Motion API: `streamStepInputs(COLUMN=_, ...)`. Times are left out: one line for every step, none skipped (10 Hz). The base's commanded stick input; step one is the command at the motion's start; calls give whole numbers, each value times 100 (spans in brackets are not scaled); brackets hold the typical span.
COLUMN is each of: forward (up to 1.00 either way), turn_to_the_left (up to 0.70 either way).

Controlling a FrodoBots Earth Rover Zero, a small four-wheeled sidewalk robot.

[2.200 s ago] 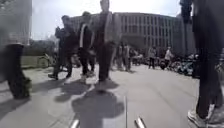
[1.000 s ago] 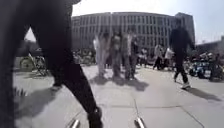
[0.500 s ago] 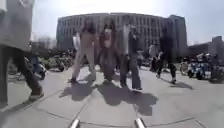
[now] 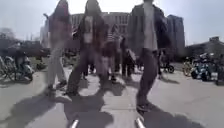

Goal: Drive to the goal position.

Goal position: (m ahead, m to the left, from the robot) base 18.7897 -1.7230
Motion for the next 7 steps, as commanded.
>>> streamStepInputs(forward=85, turn_to_the_left=1)
streamStepInputs(forward=85, turn_to_the_left=1)
streamStepInputs(forward=85, turn_to_the_left=1)
streamStepInputs(forward=85, turn_to_the_left=1)
streamStepInputs(forward=85, turn_to_the_left=1)
streamStepInputs(forward=85, turn_to_the_left=1)
streamStepInputs(forward=85, turn_to_the_left=1)
